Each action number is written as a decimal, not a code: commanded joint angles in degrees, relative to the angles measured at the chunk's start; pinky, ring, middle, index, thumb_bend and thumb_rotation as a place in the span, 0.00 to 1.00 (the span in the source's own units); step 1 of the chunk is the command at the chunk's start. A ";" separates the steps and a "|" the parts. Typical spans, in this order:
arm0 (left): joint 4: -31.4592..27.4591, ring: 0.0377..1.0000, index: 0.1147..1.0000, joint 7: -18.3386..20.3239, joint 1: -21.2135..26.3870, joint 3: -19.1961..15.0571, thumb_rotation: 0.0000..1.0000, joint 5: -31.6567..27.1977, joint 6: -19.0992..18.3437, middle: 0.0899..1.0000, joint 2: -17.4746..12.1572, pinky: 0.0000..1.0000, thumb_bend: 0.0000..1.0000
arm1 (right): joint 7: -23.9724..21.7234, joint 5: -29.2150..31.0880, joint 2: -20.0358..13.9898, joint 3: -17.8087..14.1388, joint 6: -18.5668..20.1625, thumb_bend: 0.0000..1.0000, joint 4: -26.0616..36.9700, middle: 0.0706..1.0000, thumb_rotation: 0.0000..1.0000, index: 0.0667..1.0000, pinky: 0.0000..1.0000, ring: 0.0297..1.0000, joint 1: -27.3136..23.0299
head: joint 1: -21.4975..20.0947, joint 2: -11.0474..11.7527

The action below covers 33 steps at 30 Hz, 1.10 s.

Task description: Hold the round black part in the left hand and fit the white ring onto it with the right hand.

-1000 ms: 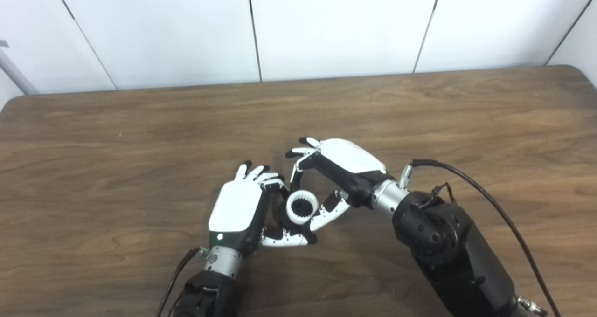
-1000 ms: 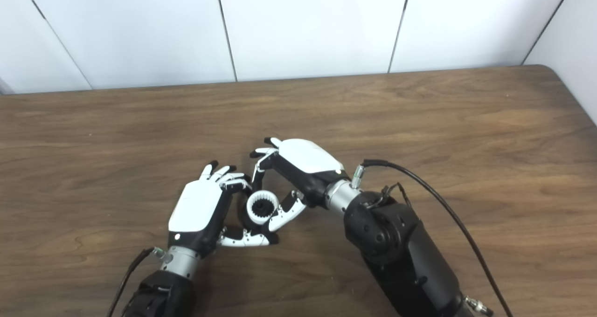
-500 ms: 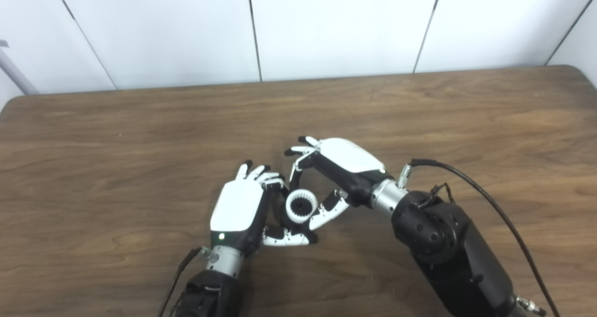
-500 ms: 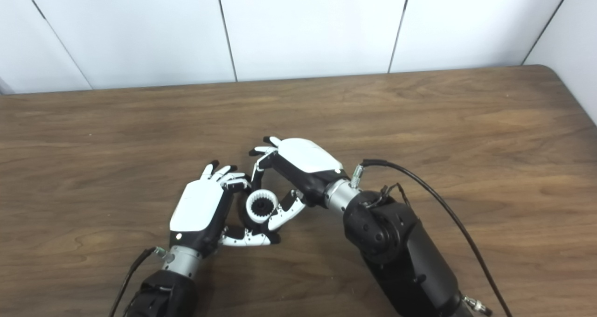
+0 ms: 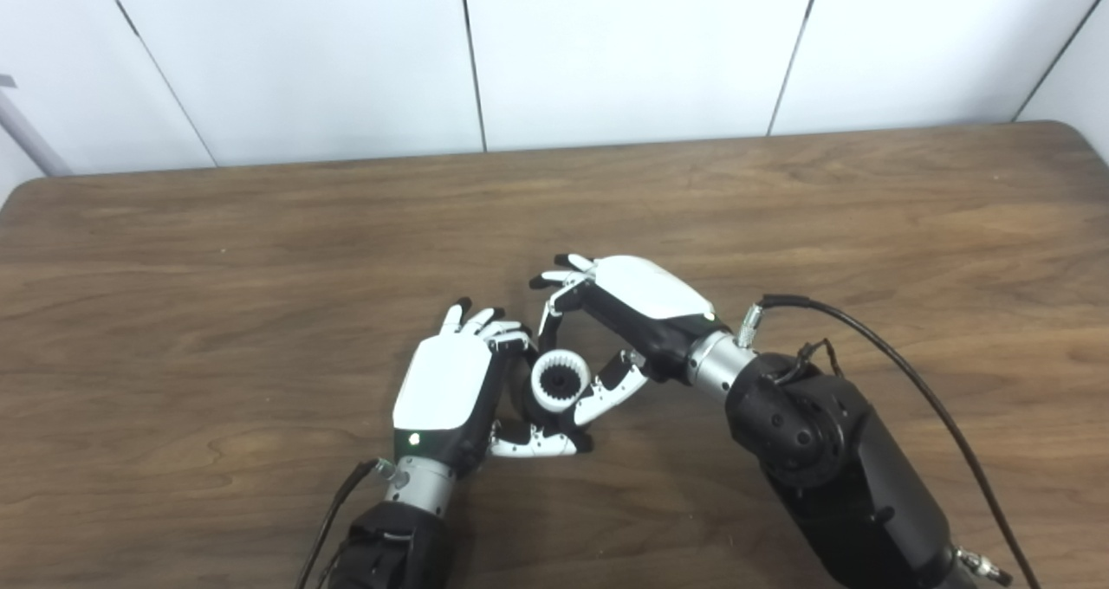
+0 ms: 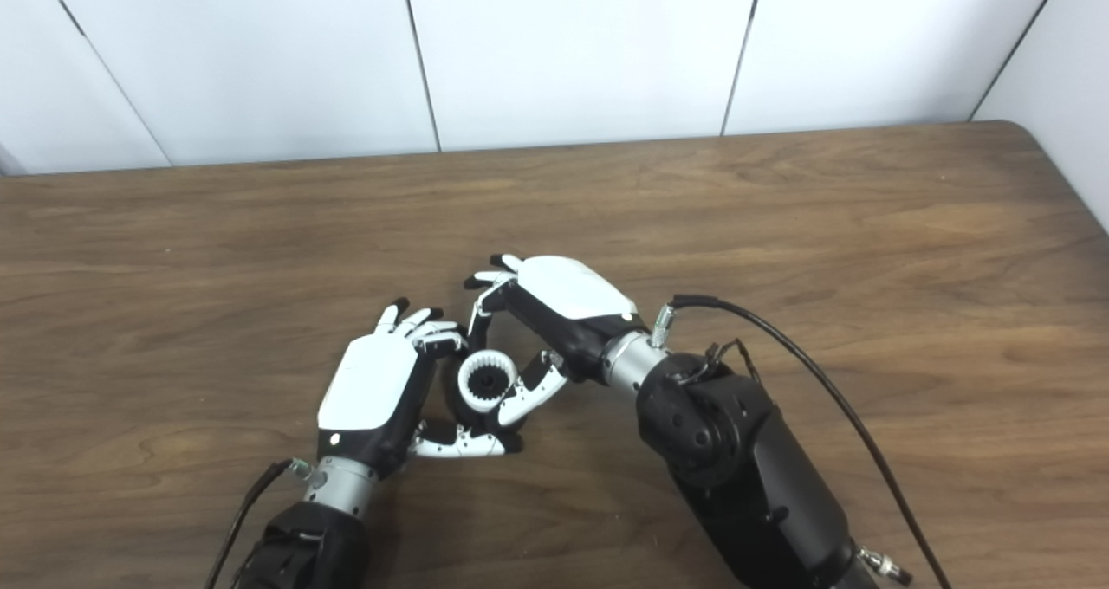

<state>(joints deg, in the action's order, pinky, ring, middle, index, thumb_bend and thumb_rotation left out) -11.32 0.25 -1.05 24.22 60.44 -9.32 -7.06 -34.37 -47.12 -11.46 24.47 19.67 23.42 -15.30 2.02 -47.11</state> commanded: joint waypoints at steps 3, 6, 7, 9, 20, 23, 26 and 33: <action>0.74 0.88 0.42 0.61 0.20 0.58 0.06 0.79 -0.15 0.74 0.10 1.00 0.52 | 1.75 0.32 0.30 -0.24 -2.07 0.53 0.21 0.89 0.14 0.45 1.00 0.99 -2.41 | 0.06 0.01; 0.65 0.88 0.42 0.63 0.15 0.58 0.06 0.81 -0.16 0.74 0.03 1.00 0.52 | 2.20 0.34 0.37 -0.14 -2.25 0.53 -0.32 0.89 0.14 0.45 1.00 0.98 -2.64 | -0.04 0.01; 0.64 0.88 0.42 0.60 0.14 0.61 0.06 0.95 -0.18 0.74 -0.02 1.00 0.52 | 2.26 0.35 0.37 -0.12 -2.29 0.53 -0.51 0.88 0.14 0.45 1.00 0.98 -2.74 | 0.04 -0.01; 0.59 0.88 0.42 0.68 0.14 0.65 0.06 1.15 -0.30 0.74 -0.08 1.00 0.52 | 2.41 0.37 0.40 -0.09 -2.43 0.53 -0.86 0.88 0.14 0.45 1.00 0.98 -2.88 | 0.13 0.00; 0.52 0.88 0.42 0.54 0.08 0.68 0.06 0.73 -0.37 0.74 -0.02 1.00 0.52 | 2.88 0.52 0.54 -0.32 -3.15 0.53 -1.86 0.88 0.14 0.45 1.00 0.98 -2.79 | 0.12 -0.02; 0.52 0.88 0.42 0.57 0.11 0.68 0.06 0.80 -0.51 0.74 0.01 1.00 0.52 | 3.12 0.76 0.52 -0.49 -3.33 0.53 -2.12 0.88 0.14 0.45 1.00 0.98 -2.72 | 0.16 -0.01; 0.39 0.88 0.42 0.68 0.11 0.63 0.06 0.63 -0.58 0.74 0.02 1.00 0.52 | 3.18 0.78 0.42 -0.56 -3.34 0.53 -2.45 0.88 0.14 0.45 1.00 0.98 -2.73 | 0.22 0.00; 0.37 0.88 0.42 0.62 0.23 0.57 0.05 0.48 -0.56 0.74 0.00 1.00 0.52 | 2.96 0.75 0.20 -0.55 -3.26 0.53 -2.71 0.87 0.14 0.45 1.00 0.98 -2.64 | 0.08 0.07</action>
<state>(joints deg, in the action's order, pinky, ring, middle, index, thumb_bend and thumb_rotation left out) -11.28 0.16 -0.96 24.42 60.64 -10.05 -6.99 -33.13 -46.33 -11.46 24.52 17.54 19.95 -15.93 2.02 -47.02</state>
